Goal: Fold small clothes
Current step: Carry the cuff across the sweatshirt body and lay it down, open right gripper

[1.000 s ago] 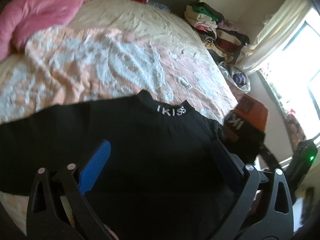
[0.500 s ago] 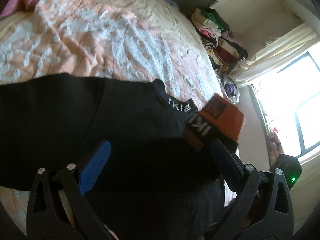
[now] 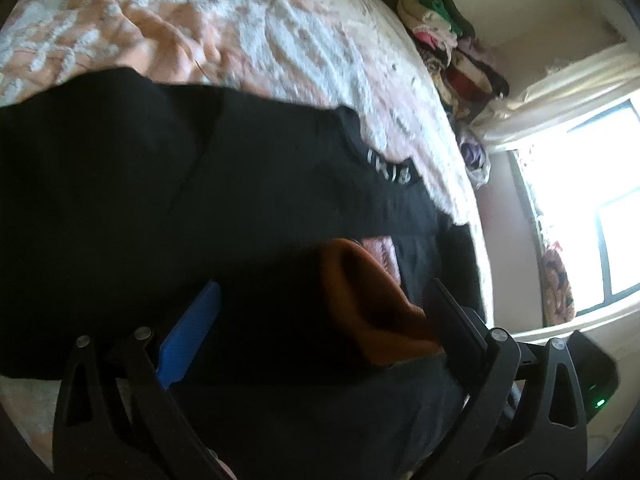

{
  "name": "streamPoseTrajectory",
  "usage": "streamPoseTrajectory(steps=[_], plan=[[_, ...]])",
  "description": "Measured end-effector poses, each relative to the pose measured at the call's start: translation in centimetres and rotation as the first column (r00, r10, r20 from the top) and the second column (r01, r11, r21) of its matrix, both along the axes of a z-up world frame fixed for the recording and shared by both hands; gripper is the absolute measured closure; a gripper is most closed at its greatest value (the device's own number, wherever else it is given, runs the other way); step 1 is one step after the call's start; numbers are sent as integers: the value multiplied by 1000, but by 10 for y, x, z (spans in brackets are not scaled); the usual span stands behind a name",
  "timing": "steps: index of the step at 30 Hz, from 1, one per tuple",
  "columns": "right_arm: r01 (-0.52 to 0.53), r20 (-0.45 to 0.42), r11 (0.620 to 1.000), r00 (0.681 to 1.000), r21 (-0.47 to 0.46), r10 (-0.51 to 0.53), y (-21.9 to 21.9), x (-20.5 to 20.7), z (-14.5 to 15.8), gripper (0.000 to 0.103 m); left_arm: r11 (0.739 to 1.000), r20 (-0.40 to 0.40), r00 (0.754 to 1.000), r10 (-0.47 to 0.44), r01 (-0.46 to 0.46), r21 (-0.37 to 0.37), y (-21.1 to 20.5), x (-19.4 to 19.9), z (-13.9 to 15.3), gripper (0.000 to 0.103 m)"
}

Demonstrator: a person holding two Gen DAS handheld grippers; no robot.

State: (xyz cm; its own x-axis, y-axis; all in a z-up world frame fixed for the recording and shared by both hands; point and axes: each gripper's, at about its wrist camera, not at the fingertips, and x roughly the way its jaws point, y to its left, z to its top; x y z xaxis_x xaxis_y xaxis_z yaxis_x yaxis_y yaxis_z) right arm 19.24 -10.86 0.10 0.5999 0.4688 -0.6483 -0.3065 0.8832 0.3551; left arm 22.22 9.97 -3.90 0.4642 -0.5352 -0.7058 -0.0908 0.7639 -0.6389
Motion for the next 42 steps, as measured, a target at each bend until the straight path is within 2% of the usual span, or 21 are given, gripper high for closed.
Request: streamPoseTrajectory(steps=[5, 6, 7, 8, 10, 12, 16, 19, 21, 26, 29, 32, 35, 37, 39, 42], plan=[[67, 3, 998, 998, 6, -67, -29, -10, 1, 52, 997, 27, 998, -48, 47, 54, -23, -1, 2, 12], [83, -1, 997, 997, 9, -83, -35, -10, 1, 52, 996, 33, 998, -52, 49, 75, -27, -2, 2, 18], [98, -5, 995, 995, 15, -98, -41, -11, 0, 52, 994, 38, 998, -56, 52, 96, -30, -3, 2, 33], [120, -9, 993, 993, 21, -120, -48, -12, 0, 52, 991, 40, 997, -63, 58, 117, -35, -4, 1, 42], [152, -16, 988, 988, 25, -151, -58, -12, -1, 52, 989, 42, 995, -94, 88, 121, -42, -4, -2, 77], [179, -17, 983, 984, 26, -179, -68, -13, -1, 52, 986, 63, 992, -107, 97, 135, -44, -5, 0, 93], [228, -20, 973, 974, 25, -228, -87, -15, -2, 52, 990, 153, 984, -94, 76, 121, -35, -9, 25, 97], [255, -27, 967, 967, 24, -254, -97, -15, -5, 52, 990, 240, 968, -77, 45, 135, -22, -18, 54, 98], [266, -26, 964, 964, 14, -265, -100, -14, -5, 52, 991, 248, 965, -82, 52, 122, -15, -19, 60, 98], [277, -38, 961, 960, -30, -278, -97, -10, -12, 52, 983, 168, 983, -68, 37, 182, -3, -18, 42, 92], [273, -50, 960, 960, -60, -276, -93, -7, -16, 52, 974, 180, 983, -46, 4, 226, 4, -22, 44, 91], [263, -54, 961, 962, -88, -268, -85, -4, -19, 51, 951, 220, 975, -30, -40, 307, 3, -27, 53, 83], [239, -56, 964, 968, -113, -246, -74, 0, -20, 43, 950, 210, 976, -55, -14, 313, -2, -29, 49, 82], [215, -58, 966, 973, -142, -225, -62, 4, -22, 43, 943, 173, 982, -79, 18, 331, -9, -27, 39, 77], [196, -74, 967, 975, -162, -210, -54, 9, -25, 41, 934, 95, 991, -92, 52, 353, -14, -24, 20, 74], [175, -97, 970, 976, -171, -194, -45, 11, -32, 39, 927, 36, 996, -79, 60, 370, -13, -22, -3, 70]])
